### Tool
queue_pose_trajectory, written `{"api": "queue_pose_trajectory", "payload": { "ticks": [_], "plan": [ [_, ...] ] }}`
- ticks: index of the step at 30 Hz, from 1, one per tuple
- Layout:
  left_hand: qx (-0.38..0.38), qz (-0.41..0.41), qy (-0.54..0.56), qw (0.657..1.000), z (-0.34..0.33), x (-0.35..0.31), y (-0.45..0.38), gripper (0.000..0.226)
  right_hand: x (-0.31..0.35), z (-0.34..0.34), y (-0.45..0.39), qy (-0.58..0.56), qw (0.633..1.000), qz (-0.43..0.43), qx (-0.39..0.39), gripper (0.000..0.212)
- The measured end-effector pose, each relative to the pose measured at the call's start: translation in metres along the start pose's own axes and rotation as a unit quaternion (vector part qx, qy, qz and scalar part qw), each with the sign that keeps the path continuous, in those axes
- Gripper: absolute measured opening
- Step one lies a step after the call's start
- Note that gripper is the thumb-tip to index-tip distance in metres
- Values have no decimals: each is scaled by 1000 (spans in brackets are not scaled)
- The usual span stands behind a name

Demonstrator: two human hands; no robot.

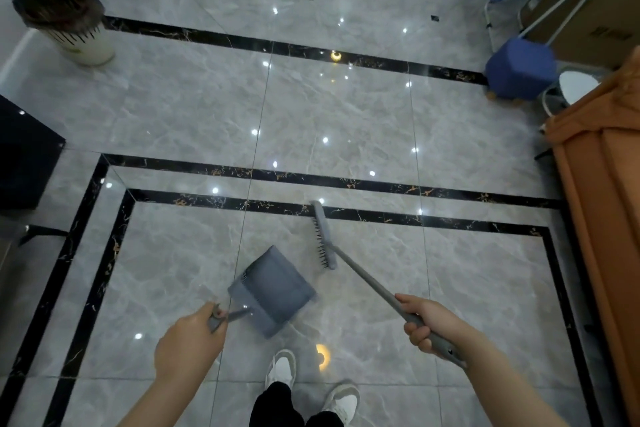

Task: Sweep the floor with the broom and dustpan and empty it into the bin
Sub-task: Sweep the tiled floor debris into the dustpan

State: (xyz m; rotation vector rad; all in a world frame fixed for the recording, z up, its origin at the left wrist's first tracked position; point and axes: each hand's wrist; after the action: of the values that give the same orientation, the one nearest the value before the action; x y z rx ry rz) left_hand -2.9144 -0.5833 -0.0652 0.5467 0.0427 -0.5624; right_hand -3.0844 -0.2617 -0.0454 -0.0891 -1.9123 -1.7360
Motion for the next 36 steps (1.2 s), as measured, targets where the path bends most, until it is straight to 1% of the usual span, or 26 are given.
{"api": "queue_pose_trajectory", "payload": {
  "ticks": [3, 7, 14, 17, 21, 24, 27, 32, 36],
  "plan": [
    [3, 38, 47, 998, 12, 2, -6, 21, 22, -1, 2, -9, 999, 22, -39, 42],
    [3, 73, 68, 995, 28, -9, -24, 20, 44, 5, -9, -45, 995, 27, -86, 39],
    [-7, 101, 51, 994, 39, -44, -53, 22, 70, 31, -43, -95, 986, 33, -130, 40],
    [-17, 98, 43, 994, 44, -67, -65, 22, 89, 45, -63, -104, 983, 36, -145, 41],
    [-30, 126, 34, 991, 44, -100, -89, 24, 129, 73, -97, -110, 982, 32, -149, 41],
    [-44, 163, 34, 985, 43, -118, -105, 25, 160, 94, -119, -97, 986, 30, -135, 25],
    [-51, 179, 29, 982, 45, -131, -122, 25, 189, 109, -143, -65, 989, 25, -128, 24],
    [-58, 209, 11, 976, 58, -137, -149, 25, 236, 104, -174, -33, 992, 16, -121, 25],
    [-66, 225, 32, 972, 71, -137, -163, 24, 267, 88, -194, -5, 994, 21, -105, 26]
  ]
}}
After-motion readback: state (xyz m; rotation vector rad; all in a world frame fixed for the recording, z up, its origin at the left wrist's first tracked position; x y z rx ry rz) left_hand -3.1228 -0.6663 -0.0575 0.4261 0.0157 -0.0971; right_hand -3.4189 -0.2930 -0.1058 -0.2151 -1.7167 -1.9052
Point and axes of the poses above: each hand's wrist, its own y-axis away from the middle knuckle, its own z-axis out of the back of the hand, x = y × z, and after that the axes turned 14 degrees about z, right-handed
